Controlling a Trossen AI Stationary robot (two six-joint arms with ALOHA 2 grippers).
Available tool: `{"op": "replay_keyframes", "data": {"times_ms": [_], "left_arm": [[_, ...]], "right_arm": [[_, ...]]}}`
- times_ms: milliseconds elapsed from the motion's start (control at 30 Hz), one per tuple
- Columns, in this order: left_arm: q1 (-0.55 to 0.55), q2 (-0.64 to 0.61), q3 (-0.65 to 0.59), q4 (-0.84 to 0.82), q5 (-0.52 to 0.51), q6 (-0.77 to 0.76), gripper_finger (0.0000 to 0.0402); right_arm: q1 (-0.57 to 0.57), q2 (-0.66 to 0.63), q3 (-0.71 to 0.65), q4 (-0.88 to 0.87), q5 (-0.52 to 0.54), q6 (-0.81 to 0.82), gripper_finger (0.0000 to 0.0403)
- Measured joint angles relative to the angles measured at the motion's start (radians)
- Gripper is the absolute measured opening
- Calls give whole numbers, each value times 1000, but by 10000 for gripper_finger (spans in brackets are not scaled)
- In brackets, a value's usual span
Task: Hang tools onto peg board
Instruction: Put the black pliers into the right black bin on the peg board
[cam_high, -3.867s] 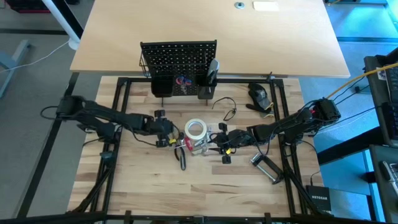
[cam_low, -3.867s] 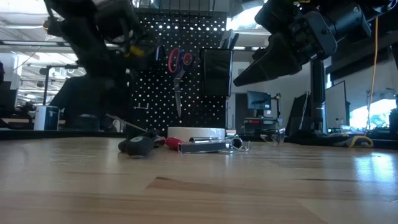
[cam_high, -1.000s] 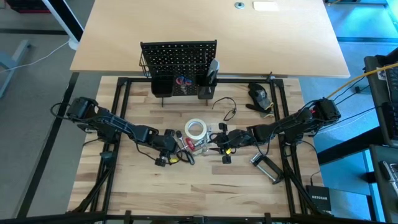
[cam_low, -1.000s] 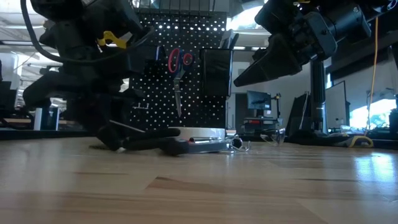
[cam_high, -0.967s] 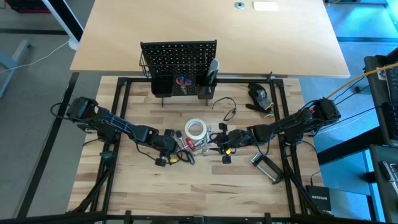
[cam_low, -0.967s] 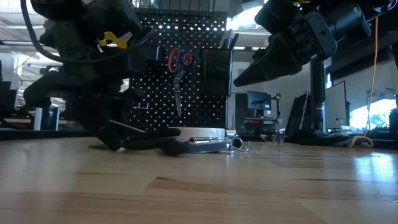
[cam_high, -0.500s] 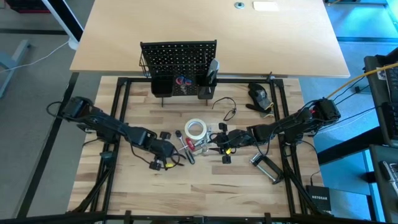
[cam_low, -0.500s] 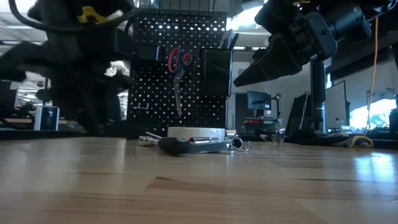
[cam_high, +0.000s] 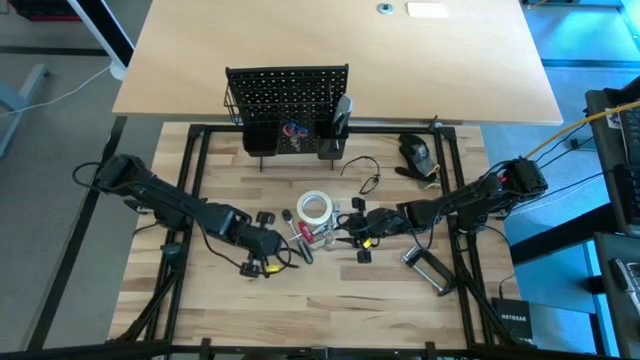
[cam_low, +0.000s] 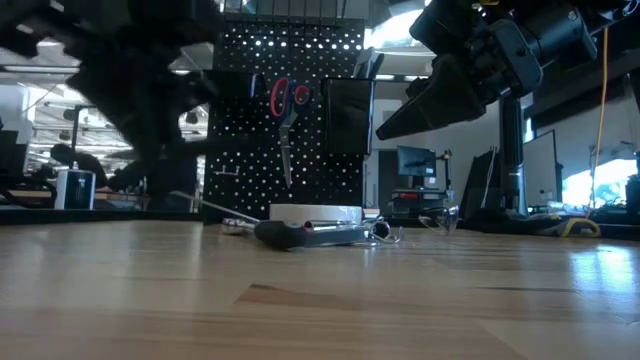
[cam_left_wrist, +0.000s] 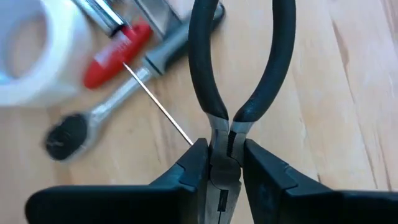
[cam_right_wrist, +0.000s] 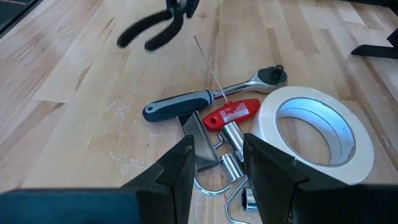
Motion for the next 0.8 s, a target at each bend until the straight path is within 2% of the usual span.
{"op": "replay_keyframes", "data": {"times_ms": [200, 433, 500, 633, 800], "left_arm": [[-9, -122, 0, -6, -117, -11, 63], [-55, -279, -7, 37, -423, 24, 63], [-53, -319, -43, 146, -465, 72, 64], [-24, -386, -158, 446, -469, 223, 65], [66, -427, -270, 838, -470, 415, 63]], "right_arm": [[0, 0, 0, 3, 0, 0, 138], [0, 0, 0, 19, 42, -1, 138], [0, 0, 0, 20, 43, -1, 138], [0, -25, 0, 20, 45, -1, 138], [0, -130, 0, 18, 157, -51, 138]]}}
